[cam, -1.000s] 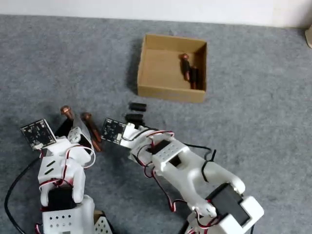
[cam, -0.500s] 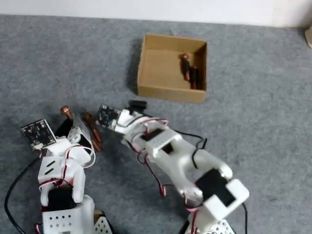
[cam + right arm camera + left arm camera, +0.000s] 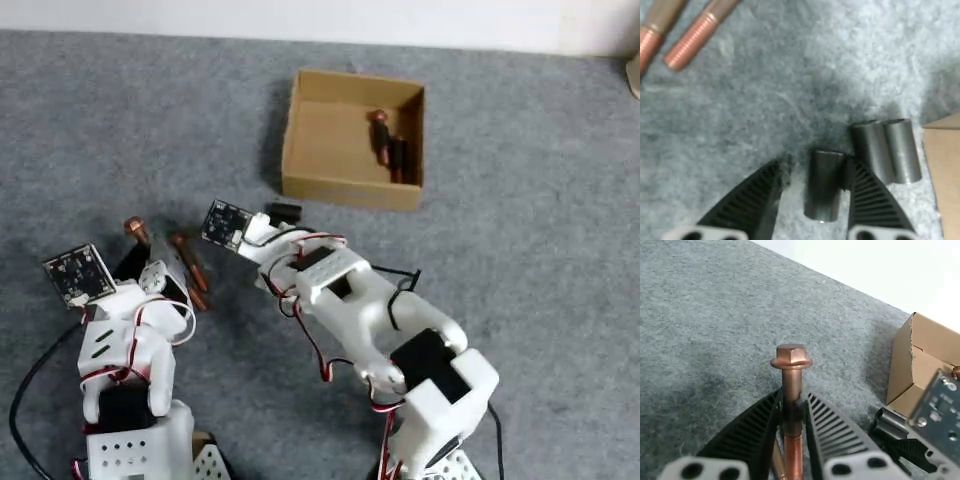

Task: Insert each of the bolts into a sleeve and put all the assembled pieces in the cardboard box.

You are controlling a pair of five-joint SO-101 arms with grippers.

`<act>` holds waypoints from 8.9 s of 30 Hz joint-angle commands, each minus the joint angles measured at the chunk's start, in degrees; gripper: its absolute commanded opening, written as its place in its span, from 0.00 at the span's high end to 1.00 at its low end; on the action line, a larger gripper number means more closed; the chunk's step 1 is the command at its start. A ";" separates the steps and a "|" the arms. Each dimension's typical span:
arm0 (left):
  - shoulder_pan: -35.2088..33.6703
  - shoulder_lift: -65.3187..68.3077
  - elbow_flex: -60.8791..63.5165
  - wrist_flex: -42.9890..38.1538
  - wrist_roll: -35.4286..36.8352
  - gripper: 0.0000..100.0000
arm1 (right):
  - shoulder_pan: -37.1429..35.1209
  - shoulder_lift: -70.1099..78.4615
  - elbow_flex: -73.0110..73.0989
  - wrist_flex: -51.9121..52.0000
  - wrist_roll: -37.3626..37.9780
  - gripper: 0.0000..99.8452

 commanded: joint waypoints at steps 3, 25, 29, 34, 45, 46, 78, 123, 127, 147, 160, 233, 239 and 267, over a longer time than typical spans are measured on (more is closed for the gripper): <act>-0.84 -0.92 -1.10 -0.53 -0.26 1.00 | 0.57 0.22 0.31 5.32 1.05 0.84; -0.84 -0.92 -1.01 -0.53 -0.18 1.00 | 0.57 -7.43 -0.84 16.31 0.44 0.99; -0.66 -0.92 -1.19 -0.53 0.00 1.00 | 0.40 -20.09 0.04 16.66 -1.41 0.99; -0.66 -0.92 -4.09 -0.53 0.26 1.00 | 0.22 -36.70 5.76 18.24 -4.75 0.99; 4.88 -0.84 -17.89 -4.84 12.66 1.00 | -0.04 -72.04 23.43 18.07 -12.66 0.99; 7.08 -0.84 -17.80 -6.51 13.54 1.00 | -0.75 -75.91 25.27 18.07 -13.63 0.99; 38.11 -0.92 -8.92 -9.58 13.89 1.00 | -5.67 -115.30 50.68 19.56 -16.00 0.99; 41.45 -0.92 -8.13 -12.13 12.48 1.00 | -0.13 -114.86 50.95 17.63 -20.48 0.99; 41.71 -0.92 -4.79 -12.13 12.57 1.00 | 0.22 -115.30 50.95 17.63 -20.75 0.99; 47.78 -0.92 5.49 -12.40 12.57 1.00 | 7.52 -115.30 50.86 15.08 -26.46 0.99; 41.45 -0.92 5.32 -14.24 12.22 0.78 | 7.52 -115.30 50.86 15.08 -26.11 0.99; 15.96 -0.40 -7.96 -2.20 17.58 0.98 | 5.58 -114.68 54.55 12.70 -25.23 0.99; 15.34 -0.31 -2.68 -7.82 9.32 0.99 | 7.43 -114.15 52.97 12.70 -21.80 0.99; 9.80 -0.22 1.19 -9.14 8.88 0.98 | 29.41 23.52 -75.65 29.23 -19.96 0.99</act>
